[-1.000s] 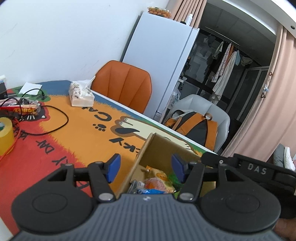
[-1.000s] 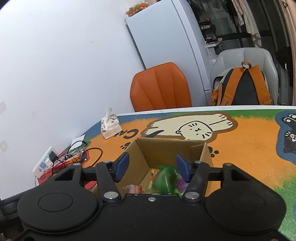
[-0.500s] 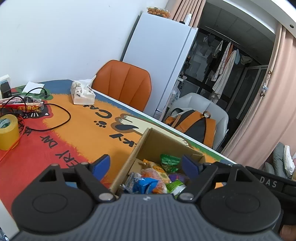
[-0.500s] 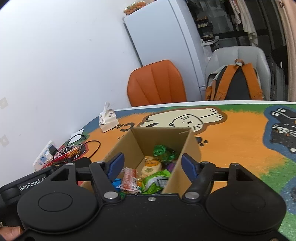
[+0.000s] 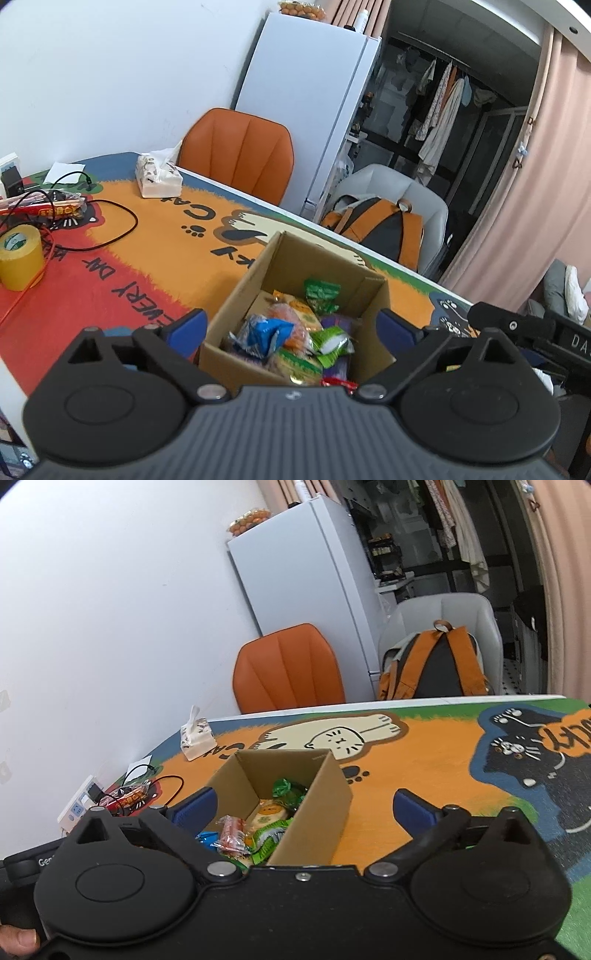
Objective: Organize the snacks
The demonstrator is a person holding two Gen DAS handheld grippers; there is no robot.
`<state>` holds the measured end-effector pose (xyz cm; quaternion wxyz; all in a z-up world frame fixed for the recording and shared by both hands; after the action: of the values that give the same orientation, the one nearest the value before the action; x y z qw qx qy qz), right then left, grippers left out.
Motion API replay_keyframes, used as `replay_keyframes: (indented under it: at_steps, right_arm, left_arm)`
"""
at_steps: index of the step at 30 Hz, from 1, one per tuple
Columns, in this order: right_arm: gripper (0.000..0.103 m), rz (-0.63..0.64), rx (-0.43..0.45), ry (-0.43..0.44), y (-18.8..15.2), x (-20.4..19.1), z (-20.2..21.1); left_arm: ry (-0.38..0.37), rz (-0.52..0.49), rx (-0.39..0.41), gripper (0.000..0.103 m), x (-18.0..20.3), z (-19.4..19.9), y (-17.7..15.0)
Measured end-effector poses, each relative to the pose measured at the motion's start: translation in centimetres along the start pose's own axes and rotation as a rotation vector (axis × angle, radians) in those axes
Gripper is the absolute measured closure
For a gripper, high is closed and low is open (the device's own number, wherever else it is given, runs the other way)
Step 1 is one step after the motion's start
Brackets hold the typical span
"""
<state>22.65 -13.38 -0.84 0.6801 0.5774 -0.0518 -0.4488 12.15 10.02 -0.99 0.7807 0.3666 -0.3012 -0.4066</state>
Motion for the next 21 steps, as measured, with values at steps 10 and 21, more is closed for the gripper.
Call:
replay_keyframes:
  at_steps: [10, 21]
  right_arm:
    - [0.0, -0.014, 0.008, -0.014, -0.3, 0.4, 3.4]
    - [0.0, 0.039, 0.014, -0.006, -0.6, -0.9, 7.5]
  left_arm:
    - [-0.015, -0.031, -0.015, 0.0, 1.0, 2.6, -0.6]
    - [0.016, -0.066, 0.008, 0.0, 1.5, 6.3, -1.0]
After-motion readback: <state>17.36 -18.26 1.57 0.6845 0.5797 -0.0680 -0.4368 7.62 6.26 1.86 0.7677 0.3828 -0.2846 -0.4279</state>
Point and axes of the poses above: each gripper's, at about its wrist camera, not at the fingertips, and z roughly against the way its jaws point, x to its right, y to its top, the point moved 1 cm from there along -z, roughly the way its jaws point, and after that the axes turned 15 degrees about y, right-handed, at the moved point
